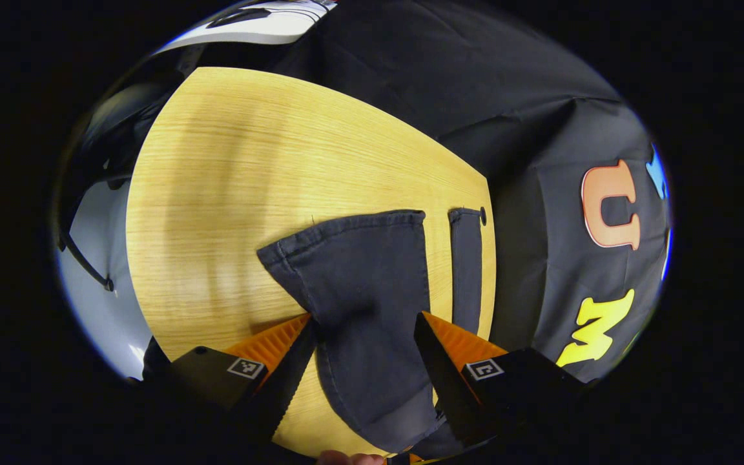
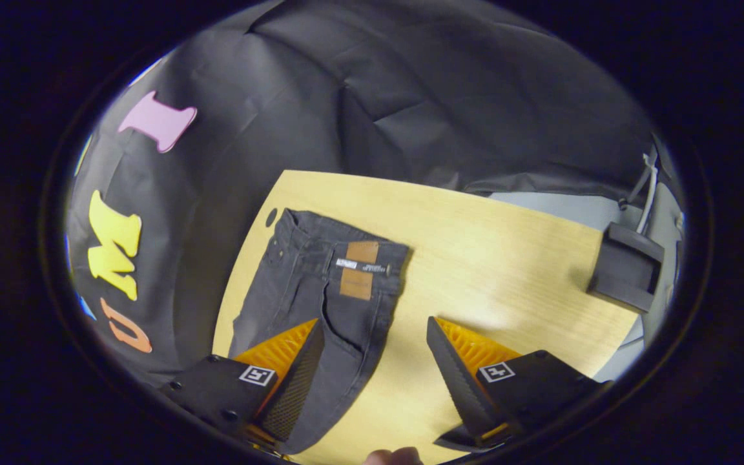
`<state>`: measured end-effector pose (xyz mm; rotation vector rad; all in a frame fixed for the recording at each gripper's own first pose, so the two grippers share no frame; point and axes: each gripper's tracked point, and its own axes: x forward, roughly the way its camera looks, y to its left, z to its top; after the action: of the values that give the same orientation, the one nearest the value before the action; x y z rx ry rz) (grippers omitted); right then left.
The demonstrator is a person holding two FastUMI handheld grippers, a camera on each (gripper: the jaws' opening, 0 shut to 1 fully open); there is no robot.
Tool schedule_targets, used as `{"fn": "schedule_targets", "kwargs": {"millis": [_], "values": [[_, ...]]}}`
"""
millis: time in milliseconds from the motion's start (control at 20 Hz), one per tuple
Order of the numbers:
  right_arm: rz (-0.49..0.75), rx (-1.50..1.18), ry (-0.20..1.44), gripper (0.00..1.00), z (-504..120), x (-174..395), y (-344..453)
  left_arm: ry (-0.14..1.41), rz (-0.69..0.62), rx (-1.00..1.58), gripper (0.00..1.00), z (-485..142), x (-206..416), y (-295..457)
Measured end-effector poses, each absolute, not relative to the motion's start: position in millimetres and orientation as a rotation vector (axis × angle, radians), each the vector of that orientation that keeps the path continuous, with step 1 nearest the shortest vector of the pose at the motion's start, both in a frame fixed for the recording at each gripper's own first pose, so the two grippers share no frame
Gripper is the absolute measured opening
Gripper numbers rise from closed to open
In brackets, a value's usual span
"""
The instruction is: Grasp the waist and the cuffs of the jeans and fold them to make the two legs overlap; first hold the waist and fold one-third of the jeans toward the cuffs, then hold the cuffs and fold the remaining one-third in the same direction to finish folding.
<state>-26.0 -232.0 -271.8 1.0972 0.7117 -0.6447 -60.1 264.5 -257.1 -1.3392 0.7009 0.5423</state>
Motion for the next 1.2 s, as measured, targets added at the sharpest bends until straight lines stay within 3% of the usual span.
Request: {"fn": "schedule_targets", "kwargs": {"millis": [100, 450, 600, 650, 700, 750, 900, 1000, 1100, 1150, 1200], "values": [[-0.621, 1.119, 0.692, 0.93, -272.2, -11.8, -240.2, 0.695, 0.546, -1.344, 1.00, -256.3, -55.7, 264.6], [-0.533, 1.246, 0.627, 0.96, -270.7, 8.0, -250.4, 0.697, 0.519, -1.323, 1.00, -257.5, -38.5, 262.6], [-0.537, 1.342, 0.603, 0.95, -270.1, 15.5, -249.6, 0.704, 0.515, -1.326, 0.96, -257.7, -32.2, 262.0], [-0.536, 1.336, 0.619, 0.91, -272.7, 17.2, -245.5, 0.713, 0.517, -1.328, 0.94, -258.1, -32.1, 261.9], [-0.546, 1.303, 0.659, 0.94, -280.0, 20.0, -242.9, 0.723, 0.517, -1.329, 0.92, -260.1, -30.4, 261.4], [-0.549, 1.265, 0.698, 0.81, -284.4, 18.4, -240.3, 0.730, 0.516, -1.329, 0.88, -261.2, -28.3, 260.7], [-0.540, 1.188, 0.778, 0.75, -291.8, 21.0, -230.7, 0.748, 0.521, -1.339, 0.76, -266.0, -23.8, 260.6], [-0.597, 1.158, 0.815, 0.67, -305.0, 20.9, -235.9, 0.763, 0.530, -1.337, 0.63, -272.1, -21.4, 260.2], [-0.620, 1.214, 0.805, 0.14, -304.1, 20.5, -236.8, 0.775, 0.568, -1.342, 0.31, -278.4, -23.5, 262.0], [-0.623, 1.239, 0.806, 0.21, -301.1, 17.8, -237.7, 0.772, 0.570, -1.349, 0.26, -280.2, -20.9, 263.8], [-0.631, 1.247, 0.811, 0.21, -300.6, 16.4, -239.7, 0.775, 0.559, -1.350, 0.20, -279.0, -20.0, 261.2]]}}
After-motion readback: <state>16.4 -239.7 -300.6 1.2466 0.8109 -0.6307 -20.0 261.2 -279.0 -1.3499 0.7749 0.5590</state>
